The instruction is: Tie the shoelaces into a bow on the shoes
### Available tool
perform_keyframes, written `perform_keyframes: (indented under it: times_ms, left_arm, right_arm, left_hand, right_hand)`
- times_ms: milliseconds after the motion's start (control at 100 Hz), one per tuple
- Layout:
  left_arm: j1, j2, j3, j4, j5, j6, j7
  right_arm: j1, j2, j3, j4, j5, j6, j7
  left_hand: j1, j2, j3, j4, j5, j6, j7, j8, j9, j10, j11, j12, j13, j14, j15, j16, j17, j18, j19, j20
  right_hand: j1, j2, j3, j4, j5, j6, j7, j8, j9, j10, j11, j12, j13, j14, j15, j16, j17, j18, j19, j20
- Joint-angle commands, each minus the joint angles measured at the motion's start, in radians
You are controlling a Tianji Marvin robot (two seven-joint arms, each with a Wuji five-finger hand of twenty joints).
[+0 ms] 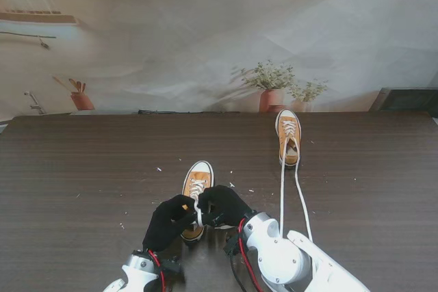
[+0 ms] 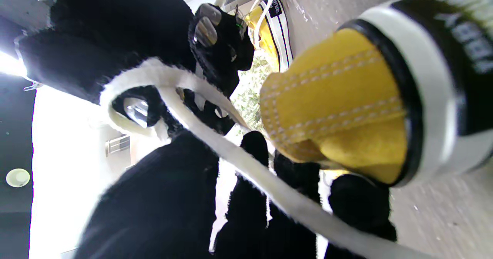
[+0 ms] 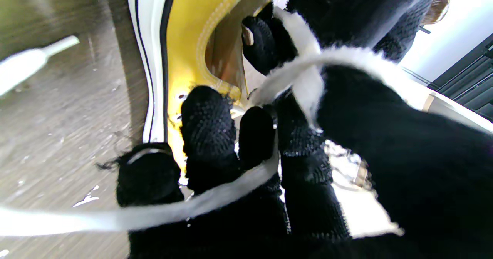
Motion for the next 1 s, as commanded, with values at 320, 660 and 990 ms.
perform_keyframes:
  times_ms: [320, 660, 990]
  left_arm:
    - [0.033, 0.013, -0.017, -0.041, -0.010, 0.018, -0.061]
    - [0.093, 0.024, -0.079, -0.107, 0.029, 0.078, -0.051]
    - [0.080, 0.024, -0.069, -0.100, 0.059, 0.087, -0.035]
  right_arm:
    - [-0.005, -0.004, -0.005, 0.012, 0.001, 0.001, 0.002]
    - [-0.005, -0.005, -0.003, 0.010, -0.003, 0.009, -0.002]
    - [-0.003, -0.004, -0.002, 0.009, -0.003, 0.008, 0.000]
  left_hand:
    - [-0.132, -0.052, 0.224, 0.088, -0.161, 0.039, 0.176, 0.277, -0.113, 0.018, -0.012, 0.079, -0.112, 0.006, -0.062, 0.046, -0.070, 0.038, -0.115, 0.015]
    - [-0.134, -0.042, 0.219, 0.117, -0.176, 0.033, 0.176, 0.299, -0.119, 0.019, -0.019, 0.080, -0.118, 0.009, -0.066, 0.052, -0.072, 0.035, -0.119, 0.023]
    - [-0.081, -0.054, -0.028, 0.024, -0.103, -0.110, -0.223, -0.083, -0.131, -0.010, -0.019, -0.191, -0.106, 0.011, -0.067, 0.056, -0.073, 0.026, -0.125, 0.035]
  right_hand:
    - [-0.004, 0.001, 0.122, -0.001, 0.011, -0.044, 0.003, 0.036, -0.015, -0.027, -0.007, 0.002, -0.009, 0.008, 0.012, 0.000, -0.016, -0.001, 0.027, -0.004]
    - [-0.004, 0.004, 0.122, -0.008, 0.009, -0.047, 0.001, 0.036, -0.017, -0.028, -0.007, -0.002, -0.011, 0.008, 0.011, 0.001, -0.016, -0.001, 0.026, -0.002]
    - [-0.005, 0.006, 0.122, -0.013, 0.007, -0.047, -0.001, 0.035, -0.018, -0.026, -0.008, -0.005, -0.013, 0.006, 0.012, 0.001, -0.018, -0.001, 0.025, -0.001]
